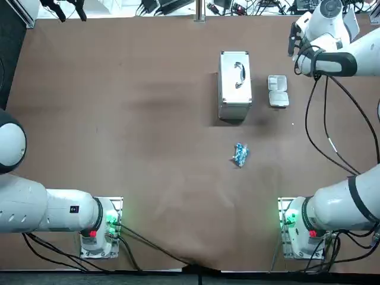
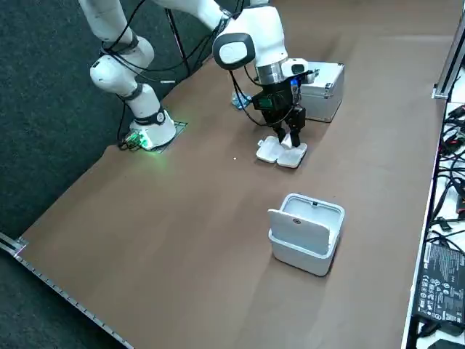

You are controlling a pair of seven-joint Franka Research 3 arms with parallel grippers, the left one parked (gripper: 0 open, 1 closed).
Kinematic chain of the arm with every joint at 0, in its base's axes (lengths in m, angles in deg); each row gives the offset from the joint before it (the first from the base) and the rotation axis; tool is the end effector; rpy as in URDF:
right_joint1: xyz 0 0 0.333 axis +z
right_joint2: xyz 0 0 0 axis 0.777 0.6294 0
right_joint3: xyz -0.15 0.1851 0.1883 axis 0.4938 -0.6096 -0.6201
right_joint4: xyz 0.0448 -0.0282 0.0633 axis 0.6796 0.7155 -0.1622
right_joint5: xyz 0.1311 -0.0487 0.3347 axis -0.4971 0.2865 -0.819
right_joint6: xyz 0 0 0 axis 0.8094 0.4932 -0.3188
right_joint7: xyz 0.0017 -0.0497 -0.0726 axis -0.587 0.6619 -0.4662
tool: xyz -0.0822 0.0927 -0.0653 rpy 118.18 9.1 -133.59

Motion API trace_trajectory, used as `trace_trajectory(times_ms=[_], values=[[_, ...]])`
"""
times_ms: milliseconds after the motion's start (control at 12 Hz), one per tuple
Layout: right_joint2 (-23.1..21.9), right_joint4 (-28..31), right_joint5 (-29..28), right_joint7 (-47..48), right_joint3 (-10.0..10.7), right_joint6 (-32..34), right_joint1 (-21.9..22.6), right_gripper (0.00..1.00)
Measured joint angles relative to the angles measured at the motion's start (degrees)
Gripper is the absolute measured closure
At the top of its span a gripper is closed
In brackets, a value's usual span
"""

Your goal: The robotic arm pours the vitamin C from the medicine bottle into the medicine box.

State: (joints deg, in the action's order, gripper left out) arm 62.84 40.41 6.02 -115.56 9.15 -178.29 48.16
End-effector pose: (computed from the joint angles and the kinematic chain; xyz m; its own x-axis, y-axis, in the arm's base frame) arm 0.5565 -0.0006 0.2955 0.2671 0.9538 -0.1376 0.9359 -0.2228 0.2728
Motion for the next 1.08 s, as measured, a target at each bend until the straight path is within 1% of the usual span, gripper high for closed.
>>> trace_trajectory(times_ms=[167, 417, 583, 917, 1083], values=[[-0.4, -1.2, -7.1, -5.4, 0.0, 2.7, -0.1, 0.57], [-1.0, -3.9, -20.4, -14.9, 0.0, 6.6, -0.5, 0.57], [-1.2, -4.4, -27.3, -19.8, 0.1, 7.3, -1.5, 0.57], [-1.1, -4.3, -38.6, -27.1, 0.1, 7.5, -3.2, 0.57], [-1.1, -4.1, -45.8, -32.0, 0.1, 7.7, -3.9, 0.57]])
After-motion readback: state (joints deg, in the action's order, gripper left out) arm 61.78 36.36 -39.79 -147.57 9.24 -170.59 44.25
